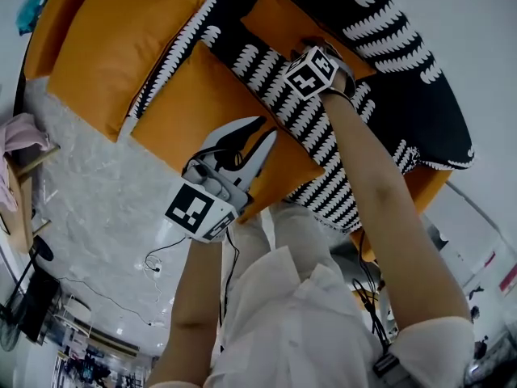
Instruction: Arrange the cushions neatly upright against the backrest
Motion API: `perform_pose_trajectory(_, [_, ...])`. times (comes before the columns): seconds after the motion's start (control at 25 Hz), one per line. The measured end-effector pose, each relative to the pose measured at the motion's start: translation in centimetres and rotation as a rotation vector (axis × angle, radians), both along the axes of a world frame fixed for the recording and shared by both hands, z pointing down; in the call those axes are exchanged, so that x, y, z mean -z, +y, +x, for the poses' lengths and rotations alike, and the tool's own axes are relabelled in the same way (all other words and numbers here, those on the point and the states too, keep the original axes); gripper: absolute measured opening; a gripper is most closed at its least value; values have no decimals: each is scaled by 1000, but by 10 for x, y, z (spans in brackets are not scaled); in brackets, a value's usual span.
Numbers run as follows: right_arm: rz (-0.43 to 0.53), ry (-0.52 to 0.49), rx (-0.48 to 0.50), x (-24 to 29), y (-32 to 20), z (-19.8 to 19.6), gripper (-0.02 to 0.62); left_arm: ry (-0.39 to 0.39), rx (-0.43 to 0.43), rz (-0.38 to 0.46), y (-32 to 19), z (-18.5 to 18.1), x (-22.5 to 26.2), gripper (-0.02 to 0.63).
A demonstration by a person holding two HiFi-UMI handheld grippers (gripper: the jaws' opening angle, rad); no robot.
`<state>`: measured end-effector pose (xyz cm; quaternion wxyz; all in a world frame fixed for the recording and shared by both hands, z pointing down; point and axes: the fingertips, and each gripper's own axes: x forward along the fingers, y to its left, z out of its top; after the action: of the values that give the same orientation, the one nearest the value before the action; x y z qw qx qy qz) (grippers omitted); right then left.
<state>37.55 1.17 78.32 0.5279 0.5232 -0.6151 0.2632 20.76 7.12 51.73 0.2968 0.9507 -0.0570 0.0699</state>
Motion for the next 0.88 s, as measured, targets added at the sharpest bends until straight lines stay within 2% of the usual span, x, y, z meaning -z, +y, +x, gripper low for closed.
perform_pose_trajectory(0.08, [45, -35, -32, 15, -7, -1, 153, 1, 5, 9, -1, -4, 3, 87])
perform_pose_trajectory(0.2, [116, -142, -112, 43, -12, -12, 194, -1, 18, 11, -2, -14, 7, 88])
perform_pose_trajectory(0.44, [139, -327, -166, 77, 10, -66, 246, -19, 63, 12, -4, -48, 18, 91])
perform_pose_trajectory(0.64, [56, -498, -203, 62, 41, -131, 292, -40, 103, 10, 4, -80, 23, 91])
perform_pose_trajectory(0.88, [-81, -566, -158, 33, 70, -195, 325, -39, 141, -5, 12, -103, 17, 92])
